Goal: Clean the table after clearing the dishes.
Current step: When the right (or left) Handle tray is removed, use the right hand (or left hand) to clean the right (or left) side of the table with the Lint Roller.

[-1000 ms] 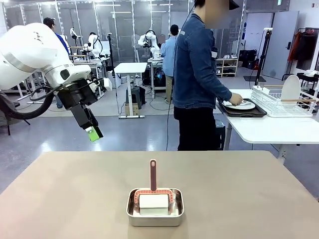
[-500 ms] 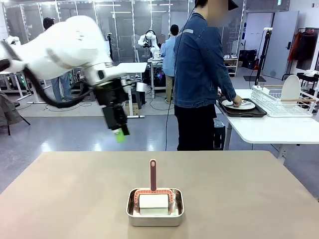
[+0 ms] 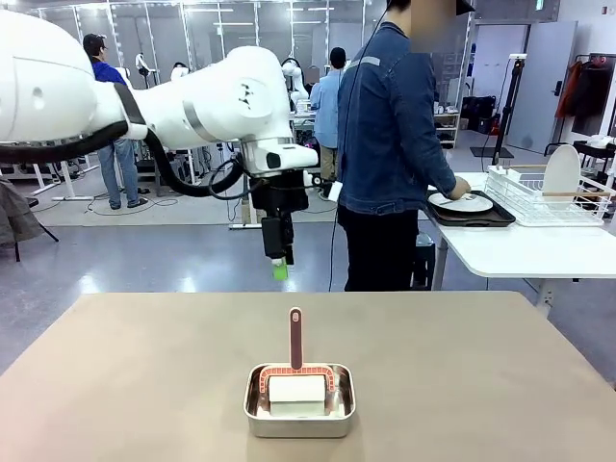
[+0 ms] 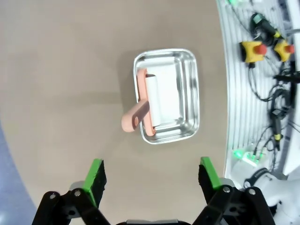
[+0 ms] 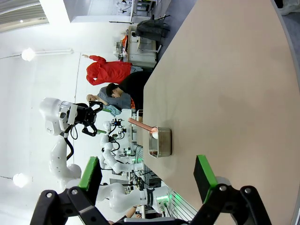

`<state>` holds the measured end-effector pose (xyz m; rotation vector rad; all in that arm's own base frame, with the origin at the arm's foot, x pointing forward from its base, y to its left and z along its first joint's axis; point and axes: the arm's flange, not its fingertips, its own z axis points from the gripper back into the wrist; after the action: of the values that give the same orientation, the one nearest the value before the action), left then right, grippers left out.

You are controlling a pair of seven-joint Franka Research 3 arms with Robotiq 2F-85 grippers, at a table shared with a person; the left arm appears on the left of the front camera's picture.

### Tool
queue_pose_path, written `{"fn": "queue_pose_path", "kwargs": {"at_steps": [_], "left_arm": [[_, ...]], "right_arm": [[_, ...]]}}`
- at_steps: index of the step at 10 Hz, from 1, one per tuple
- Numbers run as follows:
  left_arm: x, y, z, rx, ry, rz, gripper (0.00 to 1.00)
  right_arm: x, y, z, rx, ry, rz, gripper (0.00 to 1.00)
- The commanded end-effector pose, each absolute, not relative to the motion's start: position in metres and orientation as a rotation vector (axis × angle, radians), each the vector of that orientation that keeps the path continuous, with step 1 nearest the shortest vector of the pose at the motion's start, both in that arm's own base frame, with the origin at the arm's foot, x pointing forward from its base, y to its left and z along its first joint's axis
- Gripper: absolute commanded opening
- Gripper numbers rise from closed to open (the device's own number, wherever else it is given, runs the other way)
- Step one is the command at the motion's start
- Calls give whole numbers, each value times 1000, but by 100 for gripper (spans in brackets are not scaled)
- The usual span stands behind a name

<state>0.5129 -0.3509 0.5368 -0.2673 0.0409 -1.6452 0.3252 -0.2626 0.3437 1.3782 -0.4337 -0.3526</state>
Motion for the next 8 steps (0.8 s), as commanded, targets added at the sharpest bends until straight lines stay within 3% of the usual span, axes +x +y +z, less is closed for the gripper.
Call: {"fn": "queue_pose_path", "kwargs": {"at_steps": [1,8], "left_arm": [[513,-360,529,-221,86,-1602,100],[504,-373,459,-237,147,-1585,100]], "right_arm": [[325,-263,347,1386,-446,-342,100],[325,-263,347,1386,-446,-342,100]]}}
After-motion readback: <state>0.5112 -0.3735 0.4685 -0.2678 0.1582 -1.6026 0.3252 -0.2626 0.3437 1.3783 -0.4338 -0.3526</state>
